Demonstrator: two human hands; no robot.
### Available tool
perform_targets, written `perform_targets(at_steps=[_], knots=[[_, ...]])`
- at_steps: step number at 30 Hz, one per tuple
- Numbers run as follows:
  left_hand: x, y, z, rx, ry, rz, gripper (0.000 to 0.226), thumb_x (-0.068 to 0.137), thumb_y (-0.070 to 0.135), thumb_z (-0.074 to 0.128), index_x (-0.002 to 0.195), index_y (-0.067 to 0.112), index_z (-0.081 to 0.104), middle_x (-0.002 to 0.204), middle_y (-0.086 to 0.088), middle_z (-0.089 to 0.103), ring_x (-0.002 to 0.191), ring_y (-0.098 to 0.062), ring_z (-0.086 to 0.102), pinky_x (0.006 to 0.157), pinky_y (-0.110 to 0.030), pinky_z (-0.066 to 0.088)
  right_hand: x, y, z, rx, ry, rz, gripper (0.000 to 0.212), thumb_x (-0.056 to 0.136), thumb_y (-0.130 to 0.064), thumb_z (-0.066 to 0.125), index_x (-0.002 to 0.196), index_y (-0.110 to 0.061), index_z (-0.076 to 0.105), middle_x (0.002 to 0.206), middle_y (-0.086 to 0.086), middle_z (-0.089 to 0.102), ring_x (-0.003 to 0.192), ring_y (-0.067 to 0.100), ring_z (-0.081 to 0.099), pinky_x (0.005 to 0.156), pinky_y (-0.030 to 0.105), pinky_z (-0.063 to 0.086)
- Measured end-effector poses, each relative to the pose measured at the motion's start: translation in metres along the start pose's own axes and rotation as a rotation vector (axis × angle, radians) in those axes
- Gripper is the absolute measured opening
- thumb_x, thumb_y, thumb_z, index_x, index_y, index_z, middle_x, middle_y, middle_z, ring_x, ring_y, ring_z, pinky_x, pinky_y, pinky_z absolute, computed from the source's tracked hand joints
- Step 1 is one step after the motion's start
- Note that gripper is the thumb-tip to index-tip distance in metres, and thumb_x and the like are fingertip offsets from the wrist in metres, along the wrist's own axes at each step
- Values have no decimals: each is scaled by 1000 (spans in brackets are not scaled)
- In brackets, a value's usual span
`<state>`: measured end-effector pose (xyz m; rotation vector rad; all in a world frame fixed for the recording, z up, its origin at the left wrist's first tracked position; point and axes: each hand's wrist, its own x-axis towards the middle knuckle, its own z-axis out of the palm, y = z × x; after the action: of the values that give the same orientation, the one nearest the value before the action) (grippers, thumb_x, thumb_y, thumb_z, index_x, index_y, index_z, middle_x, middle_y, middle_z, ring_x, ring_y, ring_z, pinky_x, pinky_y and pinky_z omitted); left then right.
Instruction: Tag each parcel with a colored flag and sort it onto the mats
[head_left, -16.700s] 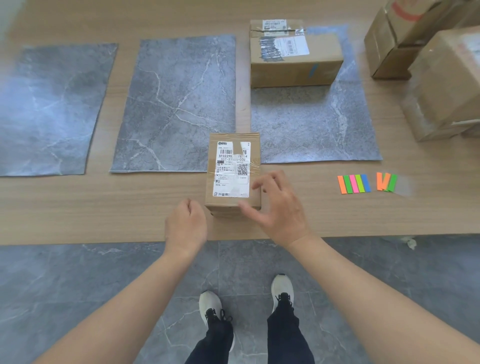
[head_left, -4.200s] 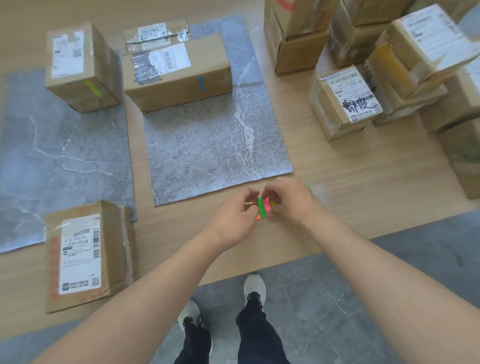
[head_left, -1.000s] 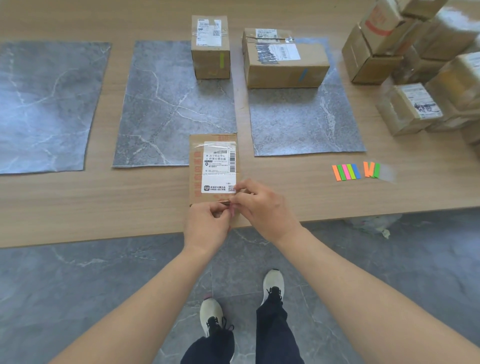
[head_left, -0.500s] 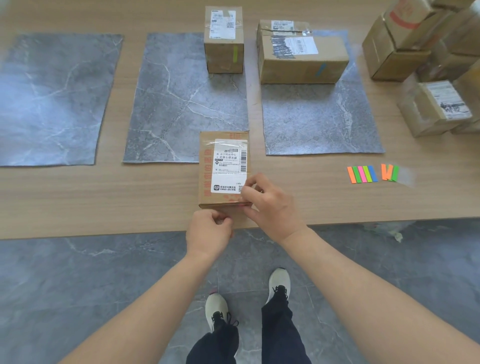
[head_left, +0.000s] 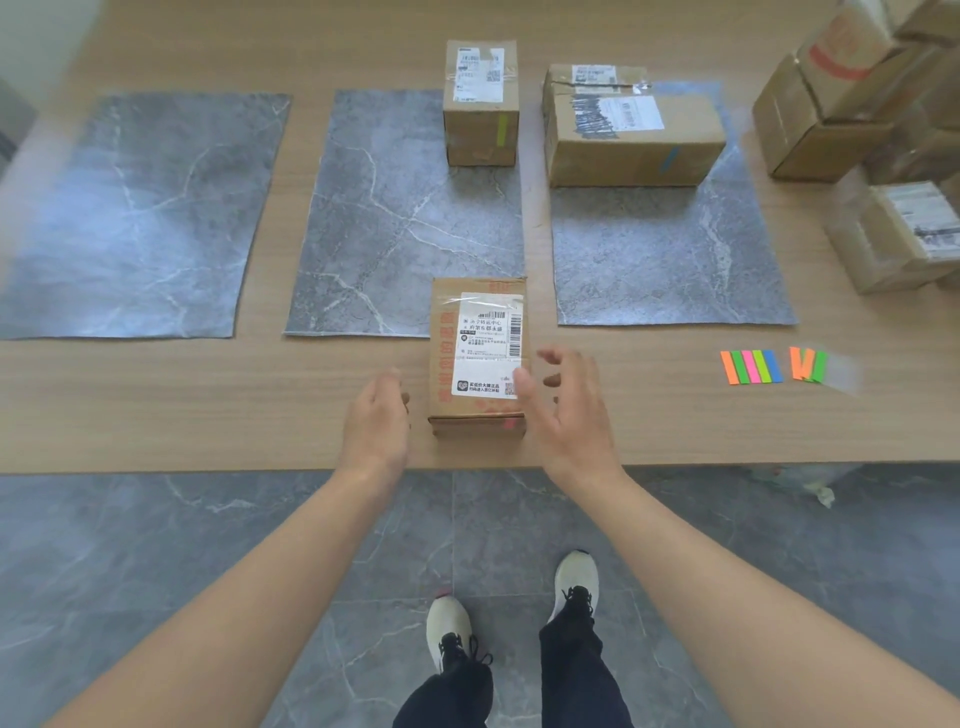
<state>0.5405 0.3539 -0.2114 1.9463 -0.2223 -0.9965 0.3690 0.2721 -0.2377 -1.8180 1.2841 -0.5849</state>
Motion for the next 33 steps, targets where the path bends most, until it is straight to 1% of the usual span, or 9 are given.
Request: perform_targets(at_steps=[2, 3, 5, 8, 12, 18, 21, 24, 33], knots=[[-1, 7, 5, -79, -71, 4, 33, 100, 45, 36, 109, 31, 64, 111, -2, 63, 107, -19, 59, 103, -37, 44, 3, -12, -2, 207, -58, 228, 41, 104, -56, 41, 133, -29, 52, 133, -13, 52, 113, -5, 54, 96, 19, 43], [-2, 10, 7, -104, -98, -10, 37, 102, 45, 35, 119, 29, 64, 117, 0, 65, 111, -18, 60, 107, -37, 43, 5, -15, -1, 286, -97, 308, 30, 106, -53, 36, 121, -35, 55, 123, -19, 58, 104, -13, 55, 89, 11, 40], [-5, 13, 11, -140, -161, -32, 35, 104, 42, 32, 105, 32, 65, 99, 9, 74, 101, -15, 63, 98, -33, 46, 10, -20, -2, 383, -175, 393, 37, 109, -52, 30, 110, -37, 63, 105, -21, 70, 90, -9, 62, 78, 12, 42], [-9, 15, 12, -148, -187, -33, 39, 106, 38, 28, 91, 33, 63, 66, 21, 72, 84, -13, 61, 83, -29, 46, 9, -27, -2, 427, -212, 425, 49, 108, -54, 26, 115, -32, 70, 103, -6, 78, 82, 14, 69, 75, 24, 53], [-15, 28, 6, -152, -207, -22, 37, 105, 39, 30, 94, 32, 65, 63, 20, 71, 82, -15, 61, 90, -35, 45, 6, -42, -10, 422, -192, 426, 51, 108, -54, 26, 117, -29, 70, 101, -5, 78, 78, 11, 69, 58, 12, 49], [-33, 69, -10, -144, -208, 51, 37, 105, 37, 30, 92, 30, 64, 62, 15, 71, 74, -14, 61, 75, -28, 48, 12, -85, -30, 468, -124, 387, 47, 109, -48, 30, 114, -25, 70, 103, -4, 78, 82, 13, 71, 56, 14, 50], [-45, 91, -24, -148, -217, 104, 37, 104, 39, 31, 94, 31, 66, 82, 5, 72, 78, -17, 63, 80, -31, 49, 14, -109, -38, 455, -117, 358, 45, 109, -48, 30, 115, -28, 70, 105, -6, 78, 92, 14, 72, 68, 22, 54], [-58, 113, -40, -151, -230, 139, 40, 105, 44, 29, 111, 30, 65, 102, 0, 70, 88, -18, 65, 87, -34, 51, 13, -135, -45, 451, -107, 334, 48, 107, -51, 30, 114, -28, 72, 103, -5, 79, 97, 21, 73, 84, 35, 58], [-93, 167, -94, -156, -258, 253, 44, 105, 45, 28, 127, 26, 61, 104, 0, 69, 95, -20, 65, 97, -39, 49, 3, -210, -63, 418, -64, 211, 49, 108, -51, 29, 106, -31, 74, 100, -5, 79, 100, 17, 72, 97, 37, 53]])
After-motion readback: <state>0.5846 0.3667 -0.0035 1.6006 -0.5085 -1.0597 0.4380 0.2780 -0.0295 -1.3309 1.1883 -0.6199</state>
